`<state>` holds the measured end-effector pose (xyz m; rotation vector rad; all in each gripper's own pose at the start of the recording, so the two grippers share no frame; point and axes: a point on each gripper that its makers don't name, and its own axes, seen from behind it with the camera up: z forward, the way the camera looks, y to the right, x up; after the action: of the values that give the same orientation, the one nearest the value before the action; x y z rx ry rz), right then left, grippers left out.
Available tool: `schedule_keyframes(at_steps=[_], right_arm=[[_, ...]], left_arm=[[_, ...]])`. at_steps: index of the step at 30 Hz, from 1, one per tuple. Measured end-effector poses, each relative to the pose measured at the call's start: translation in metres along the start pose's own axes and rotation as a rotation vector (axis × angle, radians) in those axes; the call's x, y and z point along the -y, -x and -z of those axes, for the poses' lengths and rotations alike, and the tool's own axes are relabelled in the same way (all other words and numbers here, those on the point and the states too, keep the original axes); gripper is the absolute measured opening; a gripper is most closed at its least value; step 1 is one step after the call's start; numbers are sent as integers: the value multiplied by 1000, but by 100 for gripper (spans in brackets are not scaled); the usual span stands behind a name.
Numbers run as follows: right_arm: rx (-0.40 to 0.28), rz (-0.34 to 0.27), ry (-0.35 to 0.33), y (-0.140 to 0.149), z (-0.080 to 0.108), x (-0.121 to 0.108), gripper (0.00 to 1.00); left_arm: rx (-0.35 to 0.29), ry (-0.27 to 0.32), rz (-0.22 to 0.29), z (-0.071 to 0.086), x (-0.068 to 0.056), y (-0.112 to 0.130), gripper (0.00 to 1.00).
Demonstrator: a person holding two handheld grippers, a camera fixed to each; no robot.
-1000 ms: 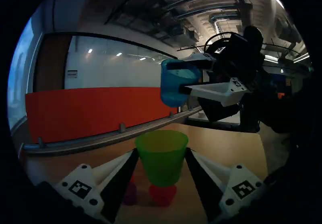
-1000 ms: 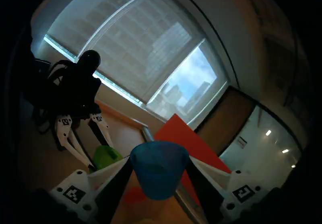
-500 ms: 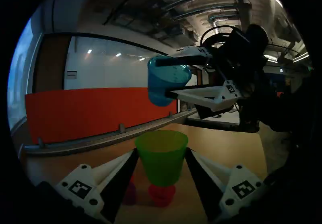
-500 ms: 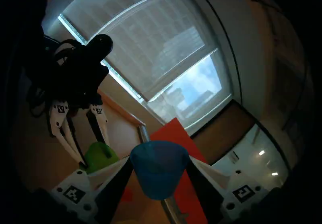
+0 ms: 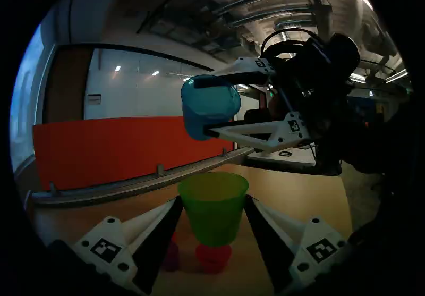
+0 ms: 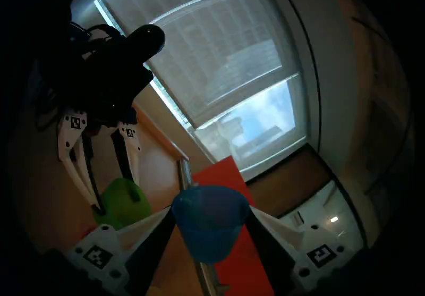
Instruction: Pour water
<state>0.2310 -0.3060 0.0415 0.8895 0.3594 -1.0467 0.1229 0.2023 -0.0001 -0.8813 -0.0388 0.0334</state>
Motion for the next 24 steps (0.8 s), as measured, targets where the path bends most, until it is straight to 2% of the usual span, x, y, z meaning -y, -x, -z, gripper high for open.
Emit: schedule_keyframes(at_steps=[11, 24], right_arm=[[6, 82, 15, -2, -4, -6, 91], [14, 138, 29, -2, -5, -11, 91]], left_arm=[[-1, -1, 1, 0, 3, 1, 84], [2, -5, -6, -1, 2, 2, 84]])
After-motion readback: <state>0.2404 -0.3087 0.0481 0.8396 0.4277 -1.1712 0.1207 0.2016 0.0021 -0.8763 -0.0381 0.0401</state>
